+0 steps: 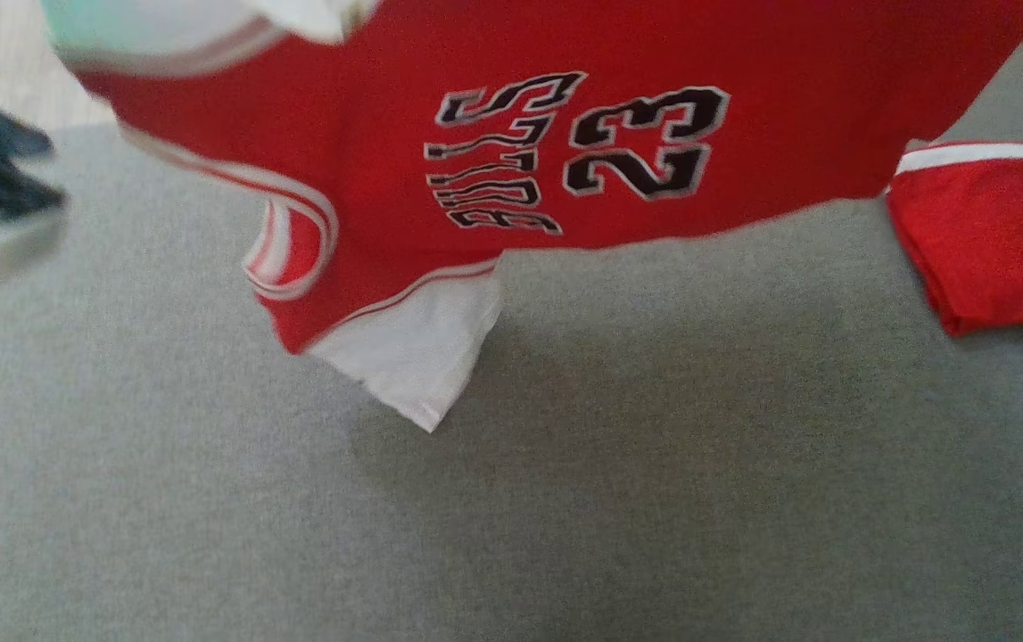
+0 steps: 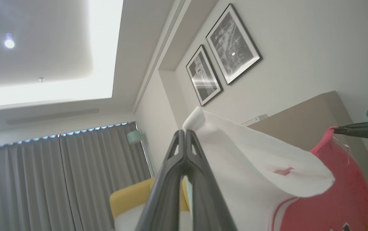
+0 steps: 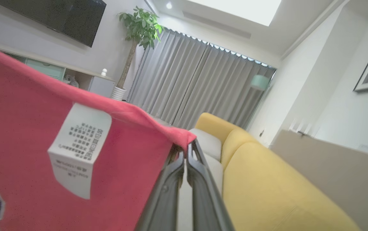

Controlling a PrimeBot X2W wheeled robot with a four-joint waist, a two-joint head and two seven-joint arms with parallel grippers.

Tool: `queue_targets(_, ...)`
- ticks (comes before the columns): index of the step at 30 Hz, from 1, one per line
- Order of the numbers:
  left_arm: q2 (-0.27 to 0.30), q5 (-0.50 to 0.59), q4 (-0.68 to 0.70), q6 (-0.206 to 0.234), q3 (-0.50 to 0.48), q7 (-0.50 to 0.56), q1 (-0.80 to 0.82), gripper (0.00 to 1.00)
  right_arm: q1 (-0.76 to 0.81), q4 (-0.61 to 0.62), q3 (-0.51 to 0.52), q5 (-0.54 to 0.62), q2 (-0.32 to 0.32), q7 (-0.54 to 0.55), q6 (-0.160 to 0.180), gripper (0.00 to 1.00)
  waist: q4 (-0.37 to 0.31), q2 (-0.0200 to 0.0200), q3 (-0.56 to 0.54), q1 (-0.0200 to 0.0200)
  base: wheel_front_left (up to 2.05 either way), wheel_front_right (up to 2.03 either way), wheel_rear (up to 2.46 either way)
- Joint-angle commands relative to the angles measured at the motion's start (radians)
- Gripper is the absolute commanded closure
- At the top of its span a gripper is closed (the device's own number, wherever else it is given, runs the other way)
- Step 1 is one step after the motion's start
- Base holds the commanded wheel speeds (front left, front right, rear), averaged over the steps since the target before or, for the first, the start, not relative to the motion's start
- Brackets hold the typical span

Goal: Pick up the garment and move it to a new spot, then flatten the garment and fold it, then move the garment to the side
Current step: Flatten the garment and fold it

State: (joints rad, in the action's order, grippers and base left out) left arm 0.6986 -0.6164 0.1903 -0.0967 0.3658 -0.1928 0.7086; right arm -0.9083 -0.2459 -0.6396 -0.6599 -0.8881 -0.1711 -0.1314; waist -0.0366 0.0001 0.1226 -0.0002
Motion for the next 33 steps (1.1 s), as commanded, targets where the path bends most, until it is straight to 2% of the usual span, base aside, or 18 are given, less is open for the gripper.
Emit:
queue_targets(1, 0.069, 0.003, 0.036, 0.000, -0.071, 0.028, 0.119, 1.00, -0.007, 0.051, 0.054, 0.028, -0.045, 0.040, 0.001, 1.00, -0.013, -0.0001, -0.039, 0.0002, 0.00, 0.00, 0.00)
queue_targets(5, 0.069, -0.011, 0.031, -0.008, -0.063, 0.077, 0.224, 1.00, -0.038, 0.102, 0.104, 0.063, -0.045, 0.108, 0.001, 1.00, -0.013, -0.0001, -0.040, 0.0002, 0.00, 0.00, 0.00)
queue_targets(8, 0.058, -0.020, -0.023, -0.017, -0.037, 0.125, 0.328, 1.00, -0.075, 0.120, 0.109, 0.084, -0.025, 0.174, 0.001, 1.00, -0.013, -0.0001, -0.021, 0.0002, 0.00, 0.00, 0.00)
queue_targets(13, 0.036, 0.009, -0.195, -0.029, 0.049, 0.167, 0.484, 1.00, -0.167, 0.079, 0.042, 0.095, 0.041, 0.241, 0.001, 1.00, -0.006, -0.0001, 0.057, 0.0002, 0.00, 0.00, 0.00)
queue_targets(16, 0.020, 0.035, -0.310, -0.032, 0.105, 0.153, 0.568, 1.00, -0.239, 0.029, -0.016, 0.107, 0.081, 0.256, 0.001, 1.00, 0.002, -0.0001, 0.131, 0.0002, 0.00, 0.00, 0.00)
queue_targets(22, -0.015, 0.070, -0.505, -0.034, 0.173, 0.068, 0.753, 1.00, -0.405, -0.143, -0.036, 0.155, 0.179, 0.202, 0.001, 1.00, 0.020, -0.0001, 0.274, 0.0002, 0.00, 0.00, 0.00)
queue_targets(28, -0.073, 0.131, -0.675, -0.034, 0.183, -0.030, 0.930, 1.00, -0.548, -0.352, 0.065, 0.296, 0.263, 0.067, 0.001, 1.00, 0.047, -0.0001, 0.359, 0.0002, 0.00, 0.00, 0.00)
queue_targets(33, -0.101, 0.113, -0.719, -0.034, 0.236, -0.063, 0.942, 1.00, -0.559, -0.452, 0.078, 0.374, 0.298, 0.013, 0.001, 1.00, 0.071, -0.0001, 0.400, 0.0002, 0.00, 0.00, 0.00)
